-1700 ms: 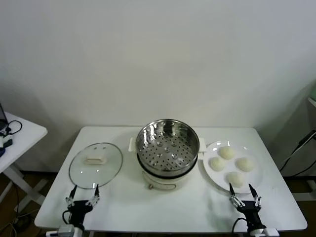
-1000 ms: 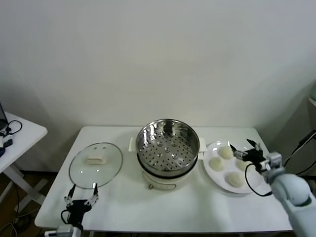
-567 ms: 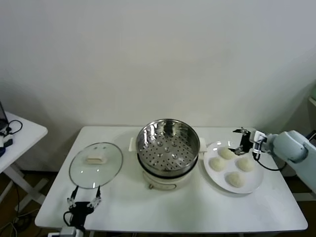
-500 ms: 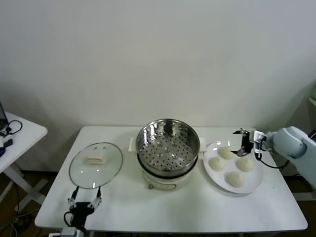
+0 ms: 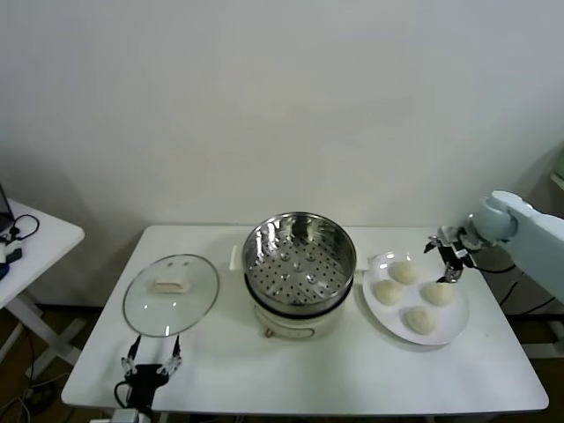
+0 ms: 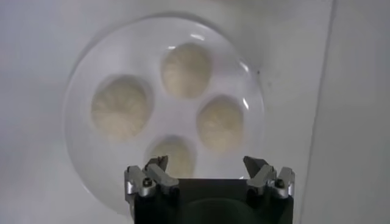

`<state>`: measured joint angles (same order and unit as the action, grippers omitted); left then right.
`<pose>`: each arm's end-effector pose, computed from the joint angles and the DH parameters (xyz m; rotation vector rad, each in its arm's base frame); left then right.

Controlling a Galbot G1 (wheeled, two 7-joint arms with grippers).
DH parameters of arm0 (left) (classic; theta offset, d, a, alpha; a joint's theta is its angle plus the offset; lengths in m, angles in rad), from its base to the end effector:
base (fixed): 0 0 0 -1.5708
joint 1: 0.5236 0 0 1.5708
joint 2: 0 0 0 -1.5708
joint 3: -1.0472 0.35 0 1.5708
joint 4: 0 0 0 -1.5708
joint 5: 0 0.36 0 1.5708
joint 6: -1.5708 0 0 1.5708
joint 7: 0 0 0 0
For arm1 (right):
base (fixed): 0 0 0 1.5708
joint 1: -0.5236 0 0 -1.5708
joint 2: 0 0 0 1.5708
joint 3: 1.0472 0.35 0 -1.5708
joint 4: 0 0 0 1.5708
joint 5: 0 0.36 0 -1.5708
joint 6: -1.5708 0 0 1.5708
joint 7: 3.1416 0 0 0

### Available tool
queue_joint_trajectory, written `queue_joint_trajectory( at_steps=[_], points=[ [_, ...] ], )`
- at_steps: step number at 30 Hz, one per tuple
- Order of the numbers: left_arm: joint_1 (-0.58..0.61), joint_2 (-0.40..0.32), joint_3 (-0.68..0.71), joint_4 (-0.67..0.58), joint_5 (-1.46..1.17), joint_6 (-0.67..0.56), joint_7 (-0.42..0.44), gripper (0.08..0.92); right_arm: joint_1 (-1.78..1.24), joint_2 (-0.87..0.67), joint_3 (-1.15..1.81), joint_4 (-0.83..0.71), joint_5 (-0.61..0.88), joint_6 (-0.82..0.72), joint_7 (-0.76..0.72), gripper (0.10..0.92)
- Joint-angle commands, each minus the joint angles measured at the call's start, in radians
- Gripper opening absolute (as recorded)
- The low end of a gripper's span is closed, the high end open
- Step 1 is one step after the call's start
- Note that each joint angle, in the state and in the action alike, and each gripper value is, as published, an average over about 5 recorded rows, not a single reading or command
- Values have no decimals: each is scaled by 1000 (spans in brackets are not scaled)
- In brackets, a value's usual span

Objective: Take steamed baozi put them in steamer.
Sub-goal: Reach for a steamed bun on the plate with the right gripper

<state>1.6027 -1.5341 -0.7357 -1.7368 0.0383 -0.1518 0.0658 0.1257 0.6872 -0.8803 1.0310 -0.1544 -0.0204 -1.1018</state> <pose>0.1432 0.0853 -0.4274 0.1479 -2.8881 -0.2212 0.5498 -0.2204 -0.1754 1.1908 -1.3042 1.4688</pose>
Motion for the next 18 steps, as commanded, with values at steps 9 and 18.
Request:
queue_joint_trajectory(
  at_steps=[9, 18],
  points=[
    [6, 0, -6, 20, 25, -17, -4, 823, -117, 249, 219, -352, -120, 109, 5, 823],
    [1, -1, -4, 30, 33, -20, -5, 823, -118, 288, 243, -413, -145, 123, 9, 823]
  ],
)
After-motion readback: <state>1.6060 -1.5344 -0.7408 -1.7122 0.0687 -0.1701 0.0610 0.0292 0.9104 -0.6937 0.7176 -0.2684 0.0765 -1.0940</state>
